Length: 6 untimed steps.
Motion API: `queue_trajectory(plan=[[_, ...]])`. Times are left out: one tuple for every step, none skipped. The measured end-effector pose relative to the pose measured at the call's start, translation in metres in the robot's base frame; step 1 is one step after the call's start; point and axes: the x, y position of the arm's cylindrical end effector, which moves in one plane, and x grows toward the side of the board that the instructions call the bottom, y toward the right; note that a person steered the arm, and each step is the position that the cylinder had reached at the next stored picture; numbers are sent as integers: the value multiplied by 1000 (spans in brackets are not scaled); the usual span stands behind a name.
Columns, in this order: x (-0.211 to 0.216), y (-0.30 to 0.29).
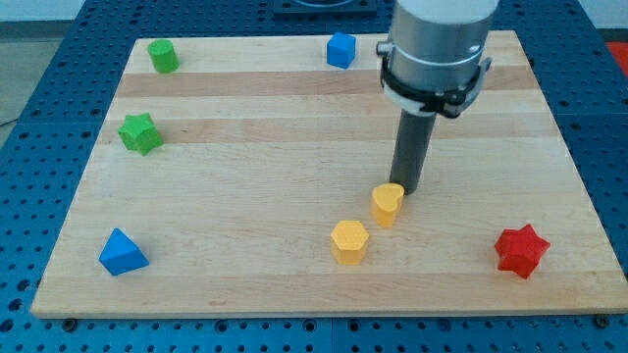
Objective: Push the yellow heart closer to the yellow hexagon
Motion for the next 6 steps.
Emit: queue_trajectory(plan=[[7, -12], [12, -19], [14, -18], [17, -3], [31, -5], [32, 6]])
